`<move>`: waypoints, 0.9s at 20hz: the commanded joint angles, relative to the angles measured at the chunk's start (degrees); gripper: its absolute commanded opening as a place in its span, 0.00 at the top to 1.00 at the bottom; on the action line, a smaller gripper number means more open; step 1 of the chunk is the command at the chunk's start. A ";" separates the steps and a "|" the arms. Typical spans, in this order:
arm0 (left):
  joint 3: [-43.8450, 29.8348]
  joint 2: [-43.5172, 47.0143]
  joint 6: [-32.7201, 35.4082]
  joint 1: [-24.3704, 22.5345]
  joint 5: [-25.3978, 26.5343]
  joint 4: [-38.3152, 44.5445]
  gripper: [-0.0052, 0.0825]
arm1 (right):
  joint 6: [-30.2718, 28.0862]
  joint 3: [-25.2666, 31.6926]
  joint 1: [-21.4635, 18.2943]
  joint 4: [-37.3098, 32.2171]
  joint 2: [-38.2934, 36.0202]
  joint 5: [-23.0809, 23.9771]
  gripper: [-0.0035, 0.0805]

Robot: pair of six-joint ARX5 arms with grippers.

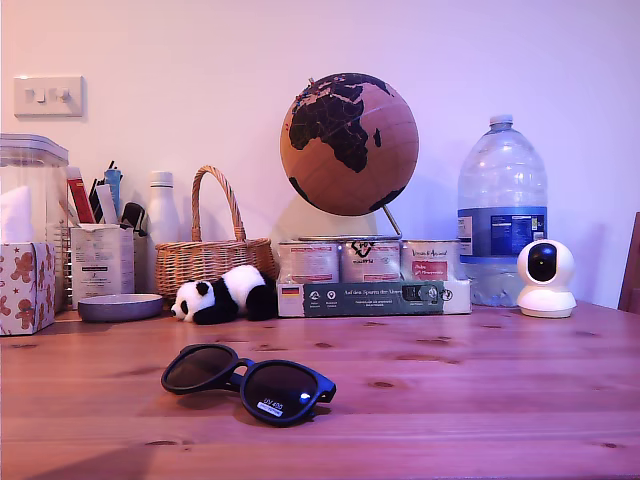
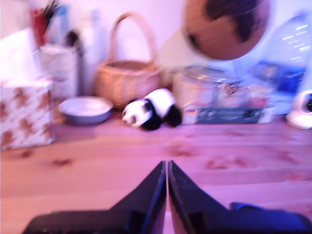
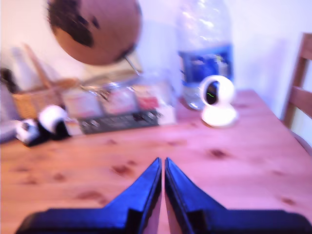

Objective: Pick up the sunglasses and open them, then place them back on the table

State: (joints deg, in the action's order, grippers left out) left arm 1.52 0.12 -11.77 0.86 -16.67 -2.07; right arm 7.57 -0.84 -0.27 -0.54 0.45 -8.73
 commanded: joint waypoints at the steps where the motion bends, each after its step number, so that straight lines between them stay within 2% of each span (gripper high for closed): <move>1: 1.20 0.26 -0.28 0.52 -0.31 0.85 0.96 | 0.66 -0.63 0.46 -1.57 -0.35 -1.31 0.97; 4: 1.20 0.26 -0.33 1.51 -1.09 0.87 0.96 | 1.53 -5.14 1.14 -1.20 -0.22 -1.53 0.97; 9: 2.38 0.26 -0.92 4.31 -2.47 2.38 0.96 | 1.51 -14.51 3.50 7.72 4.72 -3.41 0.97; 11: 4.55 0.24 -0.92 5.44 -2.43 2.38 0.96 | 1.49 -16.00 4.66 8.11 7.74 -3.50 0.97; 14: 6.93 -0.20 -0.94 7.19 -2.45 2.34 0.96 | 1.49 -16.20 6.47 8.92 11.87 -6.12 0.97; 18: 10.80 -5.35 -0.33 10.03 -3.87 1.73 0.96 | 1.49 -16.20 9.20 9.60 17.18 -7.69 0.97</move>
State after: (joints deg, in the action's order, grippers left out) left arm 11.66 -3.38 -12.47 10.52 -20.16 -0.32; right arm 8.99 -17.87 8.49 9.32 16.75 -16.16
